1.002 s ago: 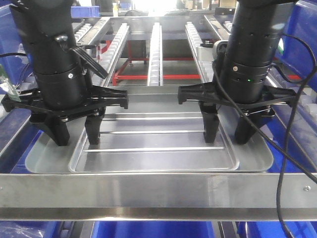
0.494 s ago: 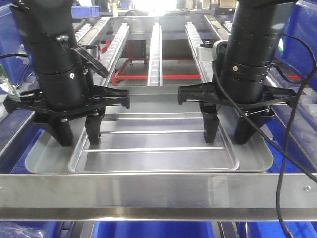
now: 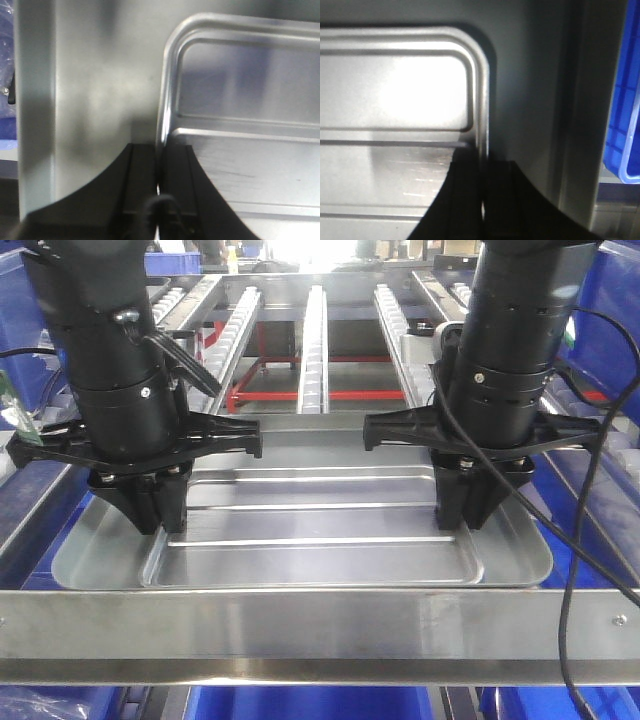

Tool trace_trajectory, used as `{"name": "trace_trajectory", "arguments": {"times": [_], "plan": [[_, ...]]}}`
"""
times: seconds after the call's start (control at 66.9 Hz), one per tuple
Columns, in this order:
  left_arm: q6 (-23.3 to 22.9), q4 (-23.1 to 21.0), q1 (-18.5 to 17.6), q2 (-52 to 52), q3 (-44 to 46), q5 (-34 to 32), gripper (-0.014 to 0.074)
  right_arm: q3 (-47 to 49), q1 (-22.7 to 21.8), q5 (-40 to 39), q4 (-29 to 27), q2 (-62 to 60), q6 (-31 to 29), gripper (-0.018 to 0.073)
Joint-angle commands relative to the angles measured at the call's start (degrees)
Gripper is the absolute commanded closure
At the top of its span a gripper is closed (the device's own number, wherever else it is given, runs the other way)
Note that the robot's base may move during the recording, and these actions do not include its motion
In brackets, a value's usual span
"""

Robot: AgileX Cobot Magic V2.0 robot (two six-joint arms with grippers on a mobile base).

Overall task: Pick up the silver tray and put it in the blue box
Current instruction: 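Close both grippers on the tray's side rims, then lift the tray with both grippers and pull it toward the robot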

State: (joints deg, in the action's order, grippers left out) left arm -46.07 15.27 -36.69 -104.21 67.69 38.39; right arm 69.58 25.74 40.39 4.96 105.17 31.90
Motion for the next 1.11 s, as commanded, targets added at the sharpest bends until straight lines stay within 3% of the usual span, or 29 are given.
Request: {"name": "trace_trajectory", "arguments": {"times": [0.0,0.194,0.434,0.688,1.092], "plan": [[-0.4,-0.3,-0.4,1.9,1.9,-0.4,0.0696,2.4,-0.3,0.5,0.5,-2.8,-0.7,0.0508],[-0.4,-0.2,-0.4,3.6,6.3,7.2,0.0696,3.7,0.1,4.5,0.4,-6.3,-0.5,0.0508],[-0.4,-1.7,-0.4,9.7,6.5,11.0,0.0696,3.6,0.8,8.0,0.4,-11.1,3.4,0.0508],[-1.1,-1.3,-3.9,14.3,6.3,17.2,0.0696,1.3,6.6,10.0,0.5,-14.4,7.8,0.0508],[-16.4,2.9,-16.7,25.7,-6.5,17.5,0.0696,-13.0,16.1,9.3,4.8,-29.2,22.7,0.0502]]}}
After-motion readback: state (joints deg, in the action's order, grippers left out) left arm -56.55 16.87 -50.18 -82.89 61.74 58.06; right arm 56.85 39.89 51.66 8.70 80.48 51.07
